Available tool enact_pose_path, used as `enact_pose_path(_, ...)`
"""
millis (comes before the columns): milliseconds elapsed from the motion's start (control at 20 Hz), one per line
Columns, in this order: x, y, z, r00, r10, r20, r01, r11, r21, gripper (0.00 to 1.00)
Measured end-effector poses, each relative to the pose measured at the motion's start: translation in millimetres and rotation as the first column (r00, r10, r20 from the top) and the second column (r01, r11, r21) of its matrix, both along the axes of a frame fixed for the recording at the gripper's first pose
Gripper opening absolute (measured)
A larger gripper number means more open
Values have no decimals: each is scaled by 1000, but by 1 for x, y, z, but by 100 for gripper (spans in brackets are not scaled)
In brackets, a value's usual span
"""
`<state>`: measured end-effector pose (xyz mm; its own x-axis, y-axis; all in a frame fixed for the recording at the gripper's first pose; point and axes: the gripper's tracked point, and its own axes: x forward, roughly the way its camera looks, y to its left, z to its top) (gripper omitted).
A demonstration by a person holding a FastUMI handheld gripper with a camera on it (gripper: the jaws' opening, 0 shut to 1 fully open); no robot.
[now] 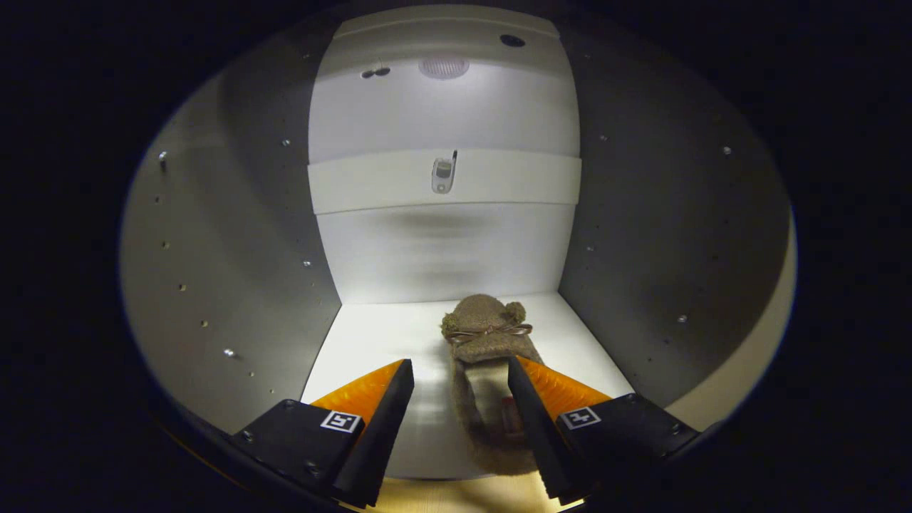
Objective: Open the shoe cabinet door, grab the shoes and put them into the shoe cabinet, then close the shoe cabinet door.
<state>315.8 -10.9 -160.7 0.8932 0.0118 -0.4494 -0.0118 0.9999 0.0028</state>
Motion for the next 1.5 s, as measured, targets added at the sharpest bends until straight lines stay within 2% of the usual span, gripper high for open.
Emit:
enact_pose_path(150, -35, -2, 30, 998, -2, 58, 1, 1000, 10, 86)
enact_pose_path(250, -64, -5, 49, 996, -4, 86, 3, 1000, 13, 93)
enact_pose_path(350, -93, -5, 64, 994, 5, 110, -8, 1000, 29, 93)
enact_pose_path(450, -121, -5, 78, 989, 12, 146, -18, 999, 41, 100)
enact_pose_path(600, -161, -7, 95, 979, 34, 202, -46, 998, 51, 100)
enact_pose_path(800, -224, -25, 119, 963, -1, 270, -20, 997, 72, 100)
enact_pose_path(1000, -291, -47, 141, 952, 6, 304, -29, 997, 68, 100)
enact_pose_path(1400, -409, -136, 192, 890, -68, 452, 75, 997, 4, 100)
enact_pose_path(1500, -425, -159, 198, 879, -88, 469, 97, 995, 6, 99)
